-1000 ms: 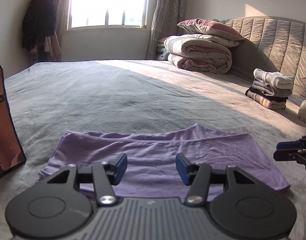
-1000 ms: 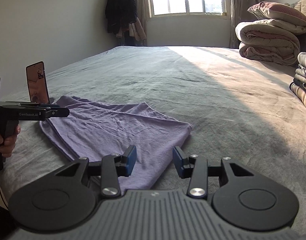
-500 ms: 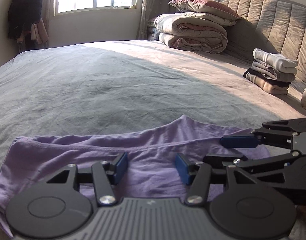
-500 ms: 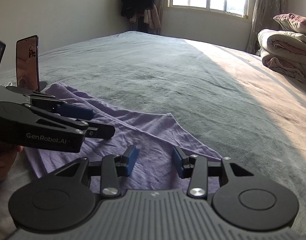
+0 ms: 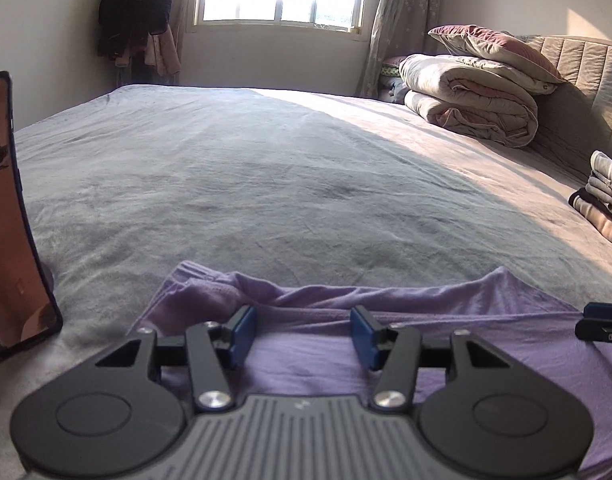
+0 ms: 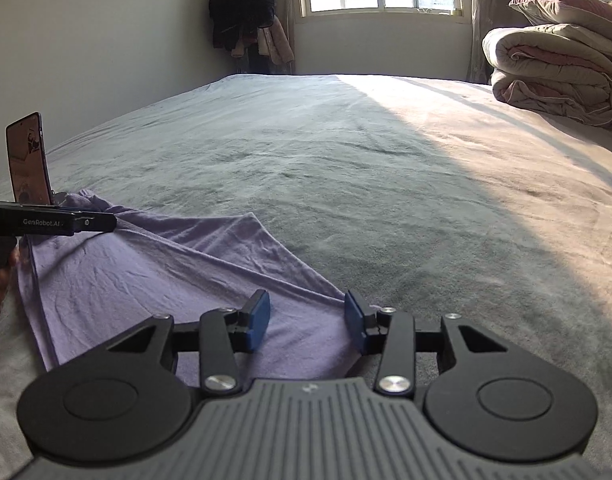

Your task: Fold clothes

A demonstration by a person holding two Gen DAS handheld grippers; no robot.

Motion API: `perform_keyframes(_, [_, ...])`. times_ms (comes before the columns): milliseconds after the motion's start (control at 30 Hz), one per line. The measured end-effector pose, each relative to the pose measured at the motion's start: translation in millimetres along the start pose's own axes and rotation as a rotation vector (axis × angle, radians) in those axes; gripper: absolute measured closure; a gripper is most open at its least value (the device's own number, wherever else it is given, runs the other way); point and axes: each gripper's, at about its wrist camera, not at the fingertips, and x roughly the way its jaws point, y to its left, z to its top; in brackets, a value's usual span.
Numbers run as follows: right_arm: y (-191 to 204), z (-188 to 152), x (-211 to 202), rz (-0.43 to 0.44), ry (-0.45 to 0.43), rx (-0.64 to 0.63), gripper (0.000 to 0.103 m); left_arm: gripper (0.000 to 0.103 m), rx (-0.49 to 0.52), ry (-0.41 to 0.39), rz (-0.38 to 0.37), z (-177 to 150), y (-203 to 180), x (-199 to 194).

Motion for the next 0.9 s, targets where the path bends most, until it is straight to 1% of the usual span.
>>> perform_keyframes(100, [1,1,-7,-0.006,-0.004,-0.001,0.054,0.045,0.028,0.003,-0.011,-1,-13,-6])
perform_keyframes(167, [0,0,-13,-0.008,-0.003,0.010,0.054,0.044,0.049,0.007,-0.042,-3,-22,-10])
perform_keyframes(300, [-8,-6,-25,-0.003,0.023,0.065,0.054,0.043,0.122,0.009,-0.110,-9,-47,-19])
perform_keyframes(433, [-23,-15,-38,0.030,0.057,0.188,0.054,0.039,0.179,0.028,-0.172,-17,-71,-25])
perform_keyframes(500, [-31,-20,-46,0.059,0.063,0.267,0.054,0.039,0.203,0.035,-0.185,-21,-81,-27])
perform_keyframes(633, [-41,-29,-61,0.121,0.082,0.413,0.054,0.039,0.216,0.043,-0.221,-24,-96,-31])
perform_keyframes(900, [-45,-42,-75,0.215,0.149,0.617,0.054,0.039,0.263,0.028,-0.317,-33,-120,-53])
